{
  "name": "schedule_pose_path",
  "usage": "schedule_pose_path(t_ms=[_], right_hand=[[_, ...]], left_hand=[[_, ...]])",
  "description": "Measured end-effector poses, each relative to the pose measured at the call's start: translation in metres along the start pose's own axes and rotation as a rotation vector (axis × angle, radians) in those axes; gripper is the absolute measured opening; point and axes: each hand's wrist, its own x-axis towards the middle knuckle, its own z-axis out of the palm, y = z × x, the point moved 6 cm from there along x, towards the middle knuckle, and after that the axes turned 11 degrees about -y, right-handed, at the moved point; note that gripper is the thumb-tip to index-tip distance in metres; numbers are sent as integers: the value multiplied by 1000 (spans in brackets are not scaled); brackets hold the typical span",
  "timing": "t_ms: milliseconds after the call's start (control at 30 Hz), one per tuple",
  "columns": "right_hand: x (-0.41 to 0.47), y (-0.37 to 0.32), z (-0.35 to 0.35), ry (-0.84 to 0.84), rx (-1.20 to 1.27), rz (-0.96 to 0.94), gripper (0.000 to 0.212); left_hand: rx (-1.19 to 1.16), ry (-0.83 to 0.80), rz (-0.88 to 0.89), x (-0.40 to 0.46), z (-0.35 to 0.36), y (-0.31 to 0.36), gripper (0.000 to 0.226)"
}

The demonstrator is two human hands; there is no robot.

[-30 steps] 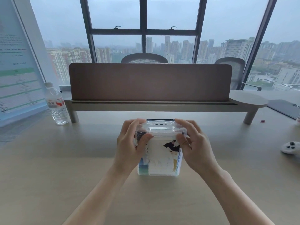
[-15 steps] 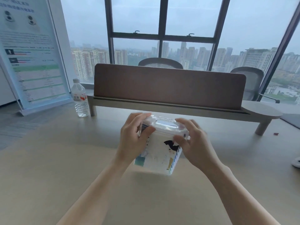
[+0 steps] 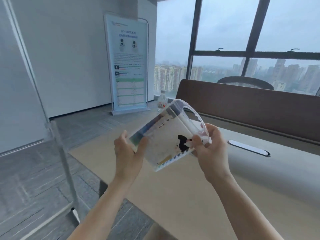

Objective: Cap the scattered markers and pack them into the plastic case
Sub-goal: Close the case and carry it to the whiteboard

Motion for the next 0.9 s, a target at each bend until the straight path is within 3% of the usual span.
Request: schedule_pose_path(t_ms=[67,233,400,467,567,800,900], right_hand=[[-7,-2,35,-61,165,52,26],[-34,-14,110,-190,387,137,29],[-60,-39,174,-361,482,145,23],[-66,-52,194,-410,504,145,24],[-74,-66,225,-499,415,118,28],[-106,-92,333,-734,145,23,34],[-125,-101,394,-848,107,6,36]], left_hand=[[-23,34,-42,-16,-36,-11,85],[-45,5,-209,-64,-106,-21,45],[-161,136,-186,-95,-191,-11,61],[-283,149,-154,-108,-216,-6,50],[-300,174,-108,-128,-253,-4,14],[-66,383,-184,-185,-366,-38,27],[11,489,-218,-210,-415,-53,16]])
